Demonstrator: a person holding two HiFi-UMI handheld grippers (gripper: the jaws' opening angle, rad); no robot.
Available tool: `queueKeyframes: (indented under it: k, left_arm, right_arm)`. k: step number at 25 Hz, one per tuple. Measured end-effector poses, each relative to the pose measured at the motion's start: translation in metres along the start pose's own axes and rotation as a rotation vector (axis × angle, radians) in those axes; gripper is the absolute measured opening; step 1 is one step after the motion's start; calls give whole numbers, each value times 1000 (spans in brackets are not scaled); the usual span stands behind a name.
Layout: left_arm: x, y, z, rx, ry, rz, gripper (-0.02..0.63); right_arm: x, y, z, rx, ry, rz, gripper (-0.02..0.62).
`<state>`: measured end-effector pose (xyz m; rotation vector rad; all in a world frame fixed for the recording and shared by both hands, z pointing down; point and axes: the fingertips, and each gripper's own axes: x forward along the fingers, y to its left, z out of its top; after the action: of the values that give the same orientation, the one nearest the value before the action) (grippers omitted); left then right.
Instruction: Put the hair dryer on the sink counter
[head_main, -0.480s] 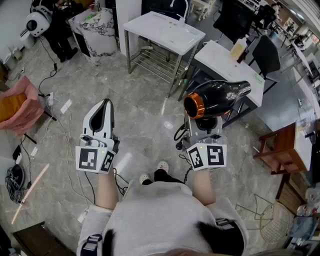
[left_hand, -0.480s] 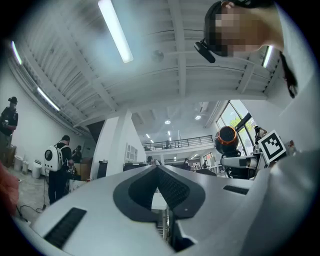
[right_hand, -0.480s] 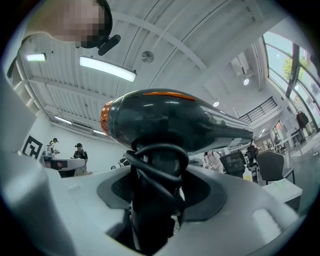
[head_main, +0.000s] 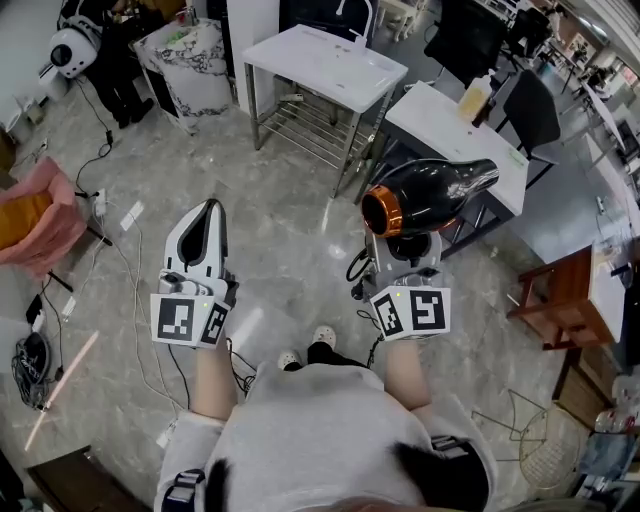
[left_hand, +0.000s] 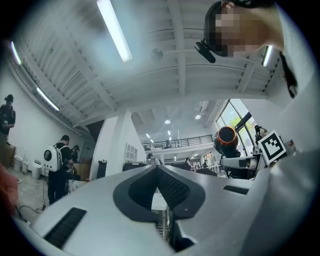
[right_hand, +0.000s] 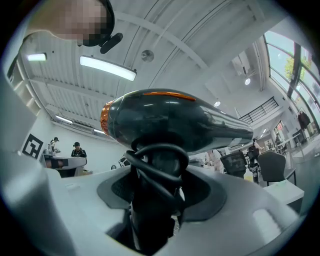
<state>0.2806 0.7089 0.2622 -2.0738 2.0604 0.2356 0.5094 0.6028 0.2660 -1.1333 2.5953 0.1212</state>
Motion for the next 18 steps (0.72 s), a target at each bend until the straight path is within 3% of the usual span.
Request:
queueKeyframes:
  k: [9, 18]
  left_arm:
    - [31, -6, -12, 10, -10, 24, 2]
    - [97, -22, -21, 26, -19, 44, 2]
  right_arm:
    - [24, -30, -13, 4, 0, 26, 262]
    - [66, -81, -24, 17, -4, 81, 261]
